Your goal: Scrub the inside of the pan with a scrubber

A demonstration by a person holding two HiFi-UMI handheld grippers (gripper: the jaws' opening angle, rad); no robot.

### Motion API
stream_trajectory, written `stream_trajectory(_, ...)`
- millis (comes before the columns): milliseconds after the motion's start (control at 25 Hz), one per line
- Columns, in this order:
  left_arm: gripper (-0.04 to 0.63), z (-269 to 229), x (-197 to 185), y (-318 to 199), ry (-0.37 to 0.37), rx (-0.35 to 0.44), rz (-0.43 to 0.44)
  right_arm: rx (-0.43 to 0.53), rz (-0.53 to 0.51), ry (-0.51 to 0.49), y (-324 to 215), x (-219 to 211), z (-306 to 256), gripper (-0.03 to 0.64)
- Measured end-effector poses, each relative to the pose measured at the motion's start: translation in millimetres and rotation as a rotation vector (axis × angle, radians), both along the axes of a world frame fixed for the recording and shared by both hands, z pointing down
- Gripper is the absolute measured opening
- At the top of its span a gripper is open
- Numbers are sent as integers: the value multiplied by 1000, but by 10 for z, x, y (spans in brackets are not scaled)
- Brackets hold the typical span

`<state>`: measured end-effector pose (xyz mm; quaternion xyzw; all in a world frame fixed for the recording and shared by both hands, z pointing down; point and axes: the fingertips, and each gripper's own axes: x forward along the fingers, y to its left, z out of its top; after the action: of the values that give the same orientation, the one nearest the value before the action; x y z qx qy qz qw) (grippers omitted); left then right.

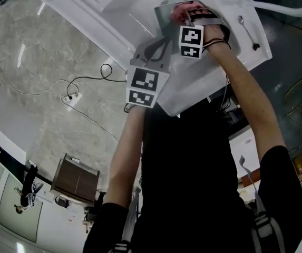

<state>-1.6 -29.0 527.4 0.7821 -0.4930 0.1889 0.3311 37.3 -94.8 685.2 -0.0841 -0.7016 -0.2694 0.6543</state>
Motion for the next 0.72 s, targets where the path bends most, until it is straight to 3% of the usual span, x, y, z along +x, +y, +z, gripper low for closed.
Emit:
stream_trajectory(200,49,-4,-10,-14,12,-1,-4,174,-47,-33,-272,-72,-40,48)
stream_trajectory(400,49,-13,4,-9,9,-1,4,340,-110,17,-466,-38,-71,48)
stream_trajectory(560,49,-14,-2,-8,9,2,3,382,-138,50,-496,4,-68,48)
stream_trajectory(720,49,-1,-12,-15,6,4,-5,311,-154,98,-408,95,-30,48)
